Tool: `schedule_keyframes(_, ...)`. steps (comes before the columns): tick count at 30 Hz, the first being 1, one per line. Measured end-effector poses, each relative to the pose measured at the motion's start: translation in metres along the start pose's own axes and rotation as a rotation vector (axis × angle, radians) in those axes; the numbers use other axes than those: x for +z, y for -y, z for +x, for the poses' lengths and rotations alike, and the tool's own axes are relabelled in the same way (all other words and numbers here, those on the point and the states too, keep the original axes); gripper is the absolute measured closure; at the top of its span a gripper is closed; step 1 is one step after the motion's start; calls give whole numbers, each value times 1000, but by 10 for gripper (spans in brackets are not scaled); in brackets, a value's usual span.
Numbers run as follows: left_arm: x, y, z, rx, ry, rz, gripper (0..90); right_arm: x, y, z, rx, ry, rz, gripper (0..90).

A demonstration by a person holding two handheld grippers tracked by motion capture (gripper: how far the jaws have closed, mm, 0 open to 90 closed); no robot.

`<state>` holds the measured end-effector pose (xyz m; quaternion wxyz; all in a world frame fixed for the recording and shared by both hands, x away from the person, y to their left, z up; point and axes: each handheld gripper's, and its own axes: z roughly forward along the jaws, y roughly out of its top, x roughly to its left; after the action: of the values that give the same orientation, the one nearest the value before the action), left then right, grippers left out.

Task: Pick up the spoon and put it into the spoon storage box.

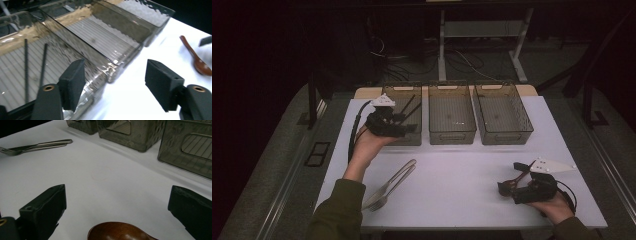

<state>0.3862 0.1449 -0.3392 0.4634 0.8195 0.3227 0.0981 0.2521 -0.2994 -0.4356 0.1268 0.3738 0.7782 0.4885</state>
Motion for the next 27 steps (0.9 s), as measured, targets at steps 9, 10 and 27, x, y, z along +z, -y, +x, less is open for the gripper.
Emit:
schedule_keyframes(9, -13, 31, -23, 39, 13, -26, 186, 0, 0, 0, 1, 0, 4, 22)
schedule_keyframes(10, -14, 35, -24, 41, 15, -33, 171, 0, 0, 0, 4, 0, 2, 22)
schedule_keyframes(27, -26, 104, -49, 43, 29, -48, 0, -2, 0, 0, 7, -5, 5, 22)
